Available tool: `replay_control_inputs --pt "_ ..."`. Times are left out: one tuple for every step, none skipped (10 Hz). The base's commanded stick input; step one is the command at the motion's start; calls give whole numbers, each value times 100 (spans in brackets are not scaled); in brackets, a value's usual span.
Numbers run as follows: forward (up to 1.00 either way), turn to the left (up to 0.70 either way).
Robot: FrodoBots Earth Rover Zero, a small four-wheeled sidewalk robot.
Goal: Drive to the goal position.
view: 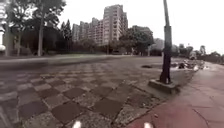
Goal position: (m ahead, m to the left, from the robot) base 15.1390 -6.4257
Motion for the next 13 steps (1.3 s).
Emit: replay_control_inputs --pt "50 0" --pt "50 0" --pt "50 0" --pt "50 0" --pt "50 8" --pt "50 0" --pt "50 0" --pt "50 0" --pt "50 0" --pt "50 0" --pt "50 50" --pt "50 50" --pt "50 50"
